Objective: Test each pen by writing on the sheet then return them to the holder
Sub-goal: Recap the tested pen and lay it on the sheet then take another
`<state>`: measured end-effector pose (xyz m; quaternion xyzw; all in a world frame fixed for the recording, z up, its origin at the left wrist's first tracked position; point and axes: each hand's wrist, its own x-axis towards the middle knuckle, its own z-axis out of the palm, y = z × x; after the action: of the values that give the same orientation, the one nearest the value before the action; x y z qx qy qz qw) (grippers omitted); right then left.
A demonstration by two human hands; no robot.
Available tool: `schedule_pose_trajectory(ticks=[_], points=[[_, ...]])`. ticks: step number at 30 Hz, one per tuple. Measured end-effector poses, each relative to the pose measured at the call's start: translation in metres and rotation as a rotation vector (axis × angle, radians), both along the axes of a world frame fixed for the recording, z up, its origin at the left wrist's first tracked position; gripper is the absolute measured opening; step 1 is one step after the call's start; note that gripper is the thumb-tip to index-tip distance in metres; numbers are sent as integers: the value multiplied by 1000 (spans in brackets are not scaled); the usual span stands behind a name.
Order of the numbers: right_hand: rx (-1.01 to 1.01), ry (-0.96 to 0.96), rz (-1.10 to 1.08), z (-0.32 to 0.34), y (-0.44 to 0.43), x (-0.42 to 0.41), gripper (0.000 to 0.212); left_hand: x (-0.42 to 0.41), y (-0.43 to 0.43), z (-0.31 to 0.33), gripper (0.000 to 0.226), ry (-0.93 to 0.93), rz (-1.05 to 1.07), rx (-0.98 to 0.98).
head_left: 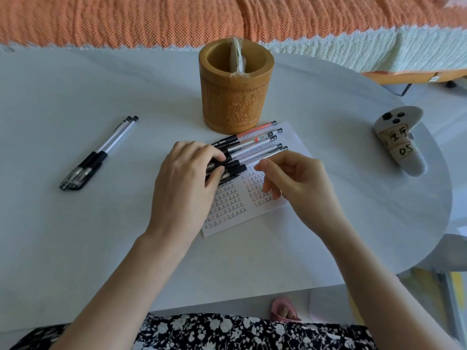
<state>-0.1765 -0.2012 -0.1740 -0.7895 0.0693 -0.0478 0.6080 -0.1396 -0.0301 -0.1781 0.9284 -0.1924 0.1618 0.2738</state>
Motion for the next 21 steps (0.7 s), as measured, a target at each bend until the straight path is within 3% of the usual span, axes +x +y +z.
schedule_pose_trajectory(ticks=[10, 21], points=[[-150, -27, 25, -4, 3, 0, 12, 5, 11, 7, 9, 10, 41, -83], [-238, -66, 55, -3, 16, 5, 6, 33, 91, 6, 29, 112, 434, 70]])
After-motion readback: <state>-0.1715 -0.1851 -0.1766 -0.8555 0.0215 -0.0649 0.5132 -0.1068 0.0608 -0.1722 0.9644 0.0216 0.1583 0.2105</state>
